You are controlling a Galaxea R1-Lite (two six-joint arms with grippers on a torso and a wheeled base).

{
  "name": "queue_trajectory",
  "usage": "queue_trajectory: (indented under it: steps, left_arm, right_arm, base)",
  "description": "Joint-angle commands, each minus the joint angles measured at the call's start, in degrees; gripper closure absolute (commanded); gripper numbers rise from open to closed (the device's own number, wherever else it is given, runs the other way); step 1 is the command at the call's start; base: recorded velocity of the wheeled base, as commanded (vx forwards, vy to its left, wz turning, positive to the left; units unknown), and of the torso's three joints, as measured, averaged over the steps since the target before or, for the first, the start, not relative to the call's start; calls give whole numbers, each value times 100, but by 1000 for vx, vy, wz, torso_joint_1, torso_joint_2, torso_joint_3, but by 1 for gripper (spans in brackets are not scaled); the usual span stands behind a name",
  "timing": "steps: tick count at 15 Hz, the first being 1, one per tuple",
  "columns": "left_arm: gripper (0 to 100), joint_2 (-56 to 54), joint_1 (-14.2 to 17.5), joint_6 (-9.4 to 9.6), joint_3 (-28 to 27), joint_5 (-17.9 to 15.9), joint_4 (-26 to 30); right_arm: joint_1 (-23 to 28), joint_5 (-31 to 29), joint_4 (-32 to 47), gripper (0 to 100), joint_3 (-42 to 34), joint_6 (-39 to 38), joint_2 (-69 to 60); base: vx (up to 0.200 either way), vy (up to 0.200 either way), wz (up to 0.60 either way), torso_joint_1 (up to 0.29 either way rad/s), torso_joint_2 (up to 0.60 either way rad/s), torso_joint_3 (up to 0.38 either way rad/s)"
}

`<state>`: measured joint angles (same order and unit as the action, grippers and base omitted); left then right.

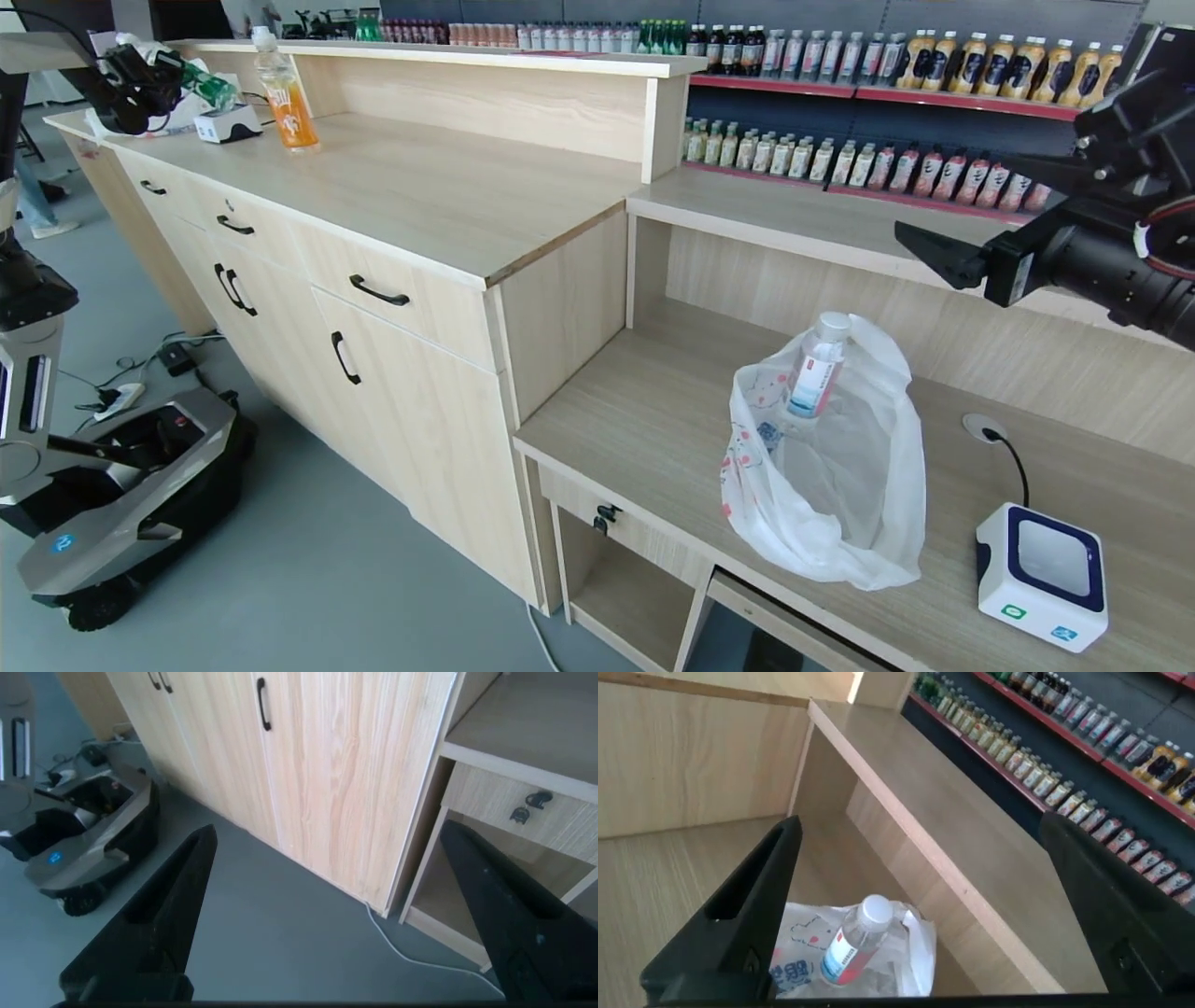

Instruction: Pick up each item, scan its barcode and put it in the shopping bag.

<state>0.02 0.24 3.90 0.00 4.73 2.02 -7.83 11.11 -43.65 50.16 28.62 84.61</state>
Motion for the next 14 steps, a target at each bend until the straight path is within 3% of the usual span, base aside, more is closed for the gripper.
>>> queue_trajectory:
  steps: [1, 5, 9, 12, 14]
  left_arm:
    - [0, -2, 2, 5, 0, 2, 0]
    - [0, -2, 2, -3, 0, 2, 0]
    - [0, -2, 2, -3, 0, 2, 0]
    - [0, 6, 2, 5, 0, 2, 0]
    - [0, -2, 2, -3, 0, 2, 0]
  right_arm:
    - [238, -30, -20, 0, -279, 3, -86]
    - [712, -47, -38, 0, -578, -15, -217]
    - [1090, -109, -108, 0, -683, -15, -332]
    - [1064, -1040, -29, 0, -657, -498, -332]
    - [1055, -1682, 463, 0, -666, -806, -340]
  base:
    - [0, 0, 0, 227, -588, -325]
    - [0, 0, 0, 34, -85, -43]
    - [0, 0, -600, 1, -2, -1]
    - [0, 0, -600, 9, 4, 1]
    - [0, 0, -600, 2, 2, 5]
